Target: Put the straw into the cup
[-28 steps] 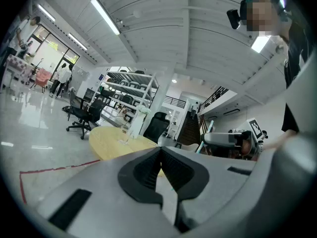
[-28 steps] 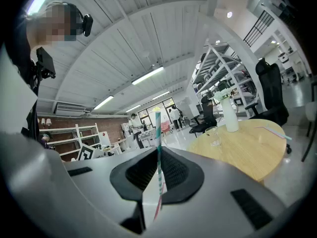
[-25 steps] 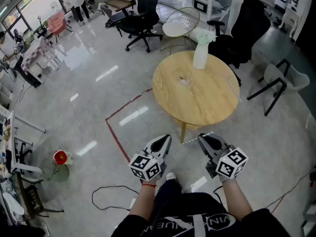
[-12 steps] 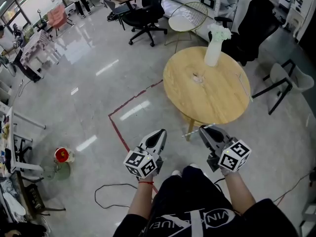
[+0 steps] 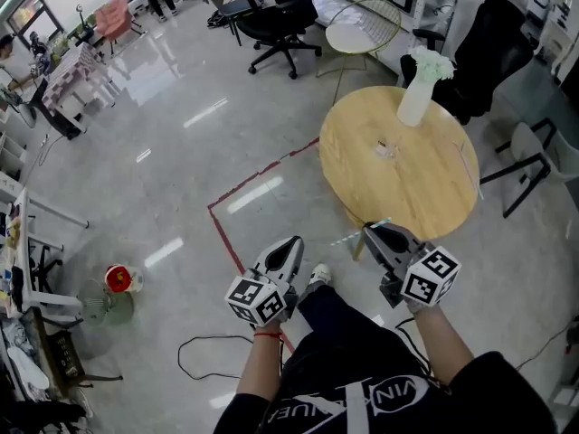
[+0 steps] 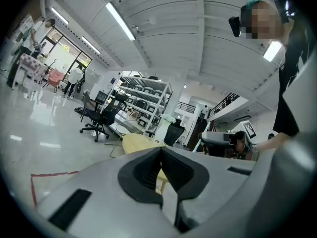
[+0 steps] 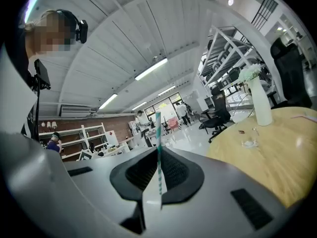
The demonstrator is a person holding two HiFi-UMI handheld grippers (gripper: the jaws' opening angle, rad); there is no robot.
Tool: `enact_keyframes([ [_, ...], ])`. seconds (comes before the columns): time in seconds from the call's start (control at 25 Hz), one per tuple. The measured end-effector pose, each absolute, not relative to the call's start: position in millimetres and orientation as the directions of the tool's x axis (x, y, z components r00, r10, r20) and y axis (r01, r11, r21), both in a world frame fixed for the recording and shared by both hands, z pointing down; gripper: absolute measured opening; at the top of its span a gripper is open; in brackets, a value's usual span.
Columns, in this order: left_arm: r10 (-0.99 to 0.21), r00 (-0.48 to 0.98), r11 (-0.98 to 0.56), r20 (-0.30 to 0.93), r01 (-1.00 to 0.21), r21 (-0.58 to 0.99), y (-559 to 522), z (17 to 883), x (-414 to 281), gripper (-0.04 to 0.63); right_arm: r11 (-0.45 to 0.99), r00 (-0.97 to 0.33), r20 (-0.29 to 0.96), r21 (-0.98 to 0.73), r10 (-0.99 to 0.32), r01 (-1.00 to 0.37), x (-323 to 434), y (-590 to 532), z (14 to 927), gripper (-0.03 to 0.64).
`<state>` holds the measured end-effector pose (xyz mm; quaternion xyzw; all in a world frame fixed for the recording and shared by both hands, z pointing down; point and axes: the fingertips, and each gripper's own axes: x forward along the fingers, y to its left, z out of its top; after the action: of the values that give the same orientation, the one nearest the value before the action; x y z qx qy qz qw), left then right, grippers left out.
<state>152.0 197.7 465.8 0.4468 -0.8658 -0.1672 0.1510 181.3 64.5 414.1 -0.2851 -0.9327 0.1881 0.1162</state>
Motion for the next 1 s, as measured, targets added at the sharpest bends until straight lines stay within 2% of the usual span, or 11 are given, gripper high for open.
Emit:
enact_keyframes([
  [0.24, -0.855, -0.502, 0.507, 0.127, -0.760, 0.407, 189, 468, 92, 0.008, 0.772, -0.833, 0.073, -0.427, 0.548, 0.471, 124, 63, 409, 0.020],
  [0.56, -0.913, -0.381, 0.406, 0.145, -0.815, 0.414, 146, 465, 12, 0.008, 0.806, -0.879, 0.097, -0.456, 0.466, 0.377, 59, 31, 421, 0.020],
  [1.0, -0.950, -0.257, 0.309, 0.176, -0.858, 0.411, 113, 470, -62, 0.008, 0.810, -0.914, 0.098, -0.506, 0.395, 0.295, -20, 7, 441, 0.020],
])
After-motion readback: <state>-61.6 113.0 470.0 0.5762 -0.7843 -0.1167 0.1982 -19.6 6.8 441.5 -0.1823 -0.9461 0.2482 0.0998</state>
